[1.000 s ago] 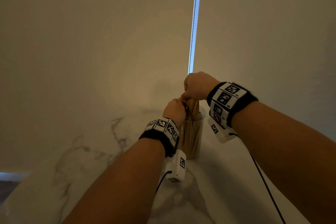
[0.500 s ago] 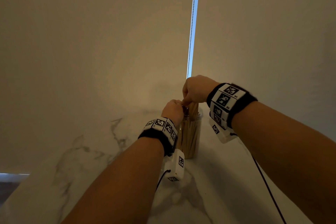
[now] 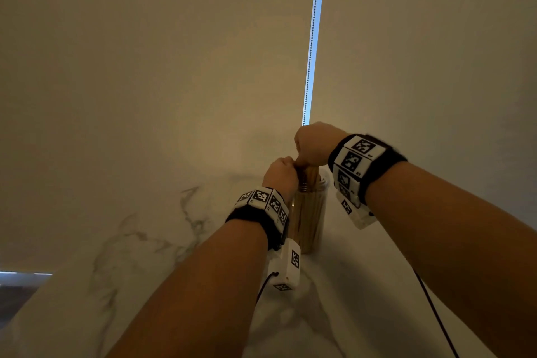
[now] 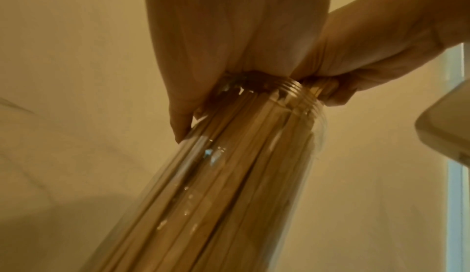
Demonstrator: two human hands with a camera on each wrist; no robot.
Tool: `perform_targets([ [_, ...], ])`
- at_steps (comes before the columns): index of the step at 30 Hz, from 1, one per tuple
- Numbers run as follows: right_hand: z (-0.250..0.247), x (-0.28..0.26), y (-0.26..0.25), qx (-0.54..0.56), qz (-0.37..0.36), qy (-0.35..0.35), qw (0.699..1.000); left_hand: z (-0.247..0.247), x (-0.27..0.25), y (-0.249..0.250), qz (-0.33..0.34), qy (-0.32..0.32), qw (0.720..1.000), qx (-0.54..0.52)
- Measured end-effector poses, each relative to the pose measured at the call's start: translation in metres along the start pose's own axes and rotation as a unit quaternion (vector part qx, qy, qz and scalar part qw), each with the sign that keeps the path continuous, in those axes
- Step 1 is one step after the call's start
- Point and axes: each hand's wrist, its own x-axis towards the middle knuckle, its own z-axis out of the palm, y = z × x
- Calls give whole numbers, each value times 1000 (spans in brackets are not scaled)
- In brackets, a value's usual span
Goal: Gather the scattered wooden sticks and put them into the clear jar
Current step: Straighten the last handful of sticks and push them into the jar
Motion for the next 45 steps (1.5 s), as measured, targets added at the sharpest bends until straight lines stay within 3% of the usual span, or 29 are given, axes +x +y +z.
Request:
perform_targets([
  [5, -7, -6, 7, 142, -16, -78, 987, 0, -1, -1, -35, 18, 995, -94],
  [7, -6, -10, 8, 214, -15, -70, 974, 2, -1, -1, -44, 12, 993, -109],
  [11, 8, -15, 10, 233, -9, -11, 972, 2, 0, 0, -44, 4, 993, -107],
  [15, -4, -25, 22, 380, 45, -90, 919, 2, -2, 0, -53, 4, 993, -107],
  [17, -13, -31, 24, 375, 54, -91, 921, 2, -3, 2, -56, 2, 992, -112],
  [23, -2, -30, 21, 267, 79, 27, 960, 4, 1, -1, -58, 7, 991, -121],
  [26, 9, -27, 15, 173, 44, -15, 984, 1, 0, 0, -62, 12, 990, -128],
  [28, 11, -26, 16, 223, 42, -63, 972, 0, -3, 3, -62, 4, 990, -123],
  [32, 8, -34, 21, 449, 50, -91, 888, 2, -3, -4, -39, 4, 992, -121],
  [37, 21, -31, 17, 357, 42, 68, 931, 3, 4, -4, -46, -12, 993, -110],
  [42, 19, -30, 23, 386, 74, 52, 918, 1, 1, 0, -49, -5, 992, -115],
  [45, 15, -33, 25, 334, 49, 46, 940, 2, 1, 0, -45, -3, 992, -118],
])
